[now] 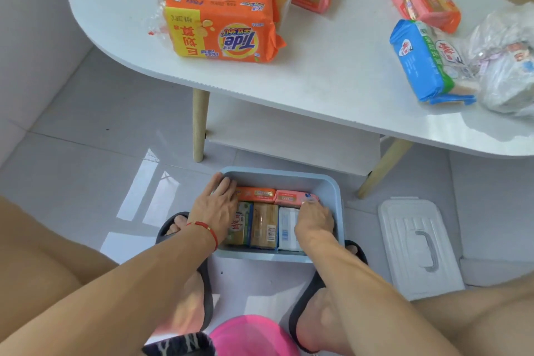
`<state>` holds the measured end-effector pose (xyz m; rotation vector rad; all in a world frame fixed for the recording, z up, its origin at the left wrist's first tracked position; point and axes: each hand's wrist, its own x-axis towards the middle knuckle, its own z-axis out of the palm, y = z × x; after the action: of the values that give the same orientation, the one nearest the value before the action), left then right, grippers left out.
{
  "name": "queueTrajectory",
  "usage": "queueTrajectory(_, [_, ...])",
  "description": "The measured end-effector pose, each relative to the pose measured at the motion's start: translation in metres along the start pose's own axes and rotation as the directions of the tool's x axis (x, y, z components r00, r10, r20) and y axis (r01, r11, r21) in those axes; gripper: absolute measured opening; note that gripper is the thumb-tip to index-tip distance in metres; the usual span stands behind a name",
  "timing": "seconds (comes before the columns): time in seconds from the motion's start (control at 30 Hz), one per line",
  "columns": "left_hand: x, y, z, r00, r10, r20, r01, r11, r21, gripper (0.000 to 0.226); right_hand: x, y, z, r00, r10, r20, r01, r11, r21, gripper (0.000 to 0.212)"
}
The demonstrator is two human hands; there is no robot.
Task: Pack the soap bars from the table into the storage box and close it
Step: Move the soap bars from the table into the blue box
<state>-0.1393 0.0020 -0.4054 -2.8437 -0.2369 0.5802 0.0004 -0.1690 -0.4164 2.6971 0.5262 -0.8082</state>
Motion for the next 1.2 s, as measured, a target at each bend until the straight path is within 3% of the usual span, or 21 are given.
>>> queueTrajectory(0.1, [-0.006,0.003,0.004,0.999,-0.001,0.046,0.001,1.0,-0.013,0.06,-0.002,-0.002,0.015,0.999,0.023,-0.033,-0.024,0.999,-0.03,0.033])
queueTrajectory(0.37, [-0.008,0.007,0.003,0.999,-0.019,0.031,0.022,0.994,-0.104,0.059,0.003,0.006,0.014,0.997,-0.013,0.07,0.008,0.998,0.067,0.031])
queueTrajectory(0.47, [-0.008,0.009,0.002,0.999,-0.019,0.035,0.023,0.994,-0.11,0.058,-0.003,0.004,0.015,0.997,-0.077,0.032,0.076,0.997,0.025,0.047])
queueTrajectory(0.57, [-0.009,0.009,0.002,0.999,-0.02,0.026,0.023,0.993,-0.117,0.056,-0.015,0.001,0.024,0.98,-0.11,0.169,0.1,0.993,0.069,0.07])
queueTrajectory(0.67, [-0.009,0.009,0.0,0.999,-0.019,0.039,0.023,0.994,-0.11,0.056,-0.019,0.008,0.023,0.961,-0.102,0.258,0.073,0.99,0.119,0.076])
queueTrajectory(0.83, [-0.007,0.008,0.0,0.997,-0.006,0.071,0.011,0.998,-0.063,0.058,-0.022,0.019,0.01,0.93,-0.179,0.32,0.133,0.978,0.159,0.072])
queueTrajectory(1.0, [-0.004,0.004,-0.02,0.991,0.039,0.125,-0.016,0.983,-0.182,0.057,-0.031,0.04,-0.038,0.927,-0.261,0.267,0.221,0.96,0.173,0.035])
queueTrajectory(1.1, [-0.004,0.01,-0.07,1.0,0.0,-0.012,-0.005,0.924,-0.383,0.035,-0.047,0.053,-0.087,0.924,-0.308,0.227,0.261,0.941,0.215,0.029])
queueTrajectory(1.2, [-0.009,0.014,-0.134,0.971,-0.06,-0.231,-0.076,0.839,-0.539,0.032,-0.077,0.058,-0.145,0.888,-0.45,0.096,0.432,0.886,0.168,0.028])
